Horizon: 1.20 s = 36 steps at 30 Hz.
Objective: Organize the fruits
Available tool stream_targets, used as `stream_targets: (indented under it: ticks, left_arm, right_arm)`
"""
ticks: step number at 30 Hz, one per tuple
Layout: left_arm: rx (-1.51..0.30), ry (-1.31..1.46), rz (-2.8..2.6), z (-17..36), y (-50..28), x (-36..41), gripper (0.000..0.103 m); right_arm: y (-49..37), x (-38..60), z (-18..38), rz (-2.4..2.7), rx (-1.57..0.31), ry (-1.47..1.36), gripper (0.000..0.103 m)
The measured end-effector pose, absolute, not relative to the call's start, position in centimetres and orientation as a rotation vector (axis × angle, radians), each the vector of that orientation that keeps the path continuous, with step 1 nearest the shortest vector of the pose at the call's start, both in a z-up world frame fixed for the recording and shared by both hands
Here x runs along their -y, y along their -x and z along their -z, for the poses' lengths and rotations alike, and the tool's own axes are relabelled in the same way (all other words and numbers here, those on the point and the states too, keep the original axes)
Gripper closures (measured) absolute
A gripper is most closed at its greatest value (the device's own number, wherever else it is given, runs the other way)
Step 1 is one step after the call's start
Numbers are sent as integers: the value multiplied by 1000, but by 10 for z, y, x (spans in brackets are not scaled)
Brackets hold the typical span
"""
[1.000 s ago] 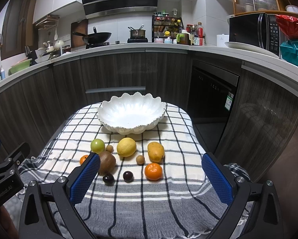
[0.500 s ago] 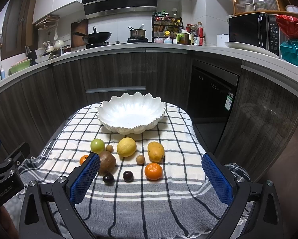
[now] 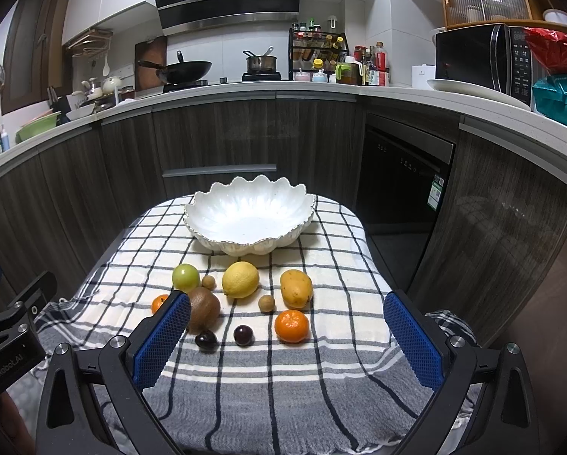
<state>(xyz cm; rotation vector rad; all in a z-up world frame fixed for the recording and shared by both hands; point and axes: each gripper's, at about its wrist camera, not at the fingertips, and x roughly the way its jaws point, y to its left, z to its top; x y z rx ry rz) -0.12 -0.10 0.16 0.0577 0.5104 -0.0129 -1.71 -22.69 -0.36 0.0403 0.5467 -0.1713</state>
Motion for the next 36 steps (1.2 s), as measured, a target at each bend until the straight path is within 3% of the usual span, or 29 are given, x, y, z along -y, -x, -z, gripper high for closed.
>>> stream_targets:
  ticks: [36]
  left_arm:
    - [-553, -91, 45, 3, -2, 13, 0]
  right_arm:
    - [14, 232, 6, 163, -578, -69, 0]
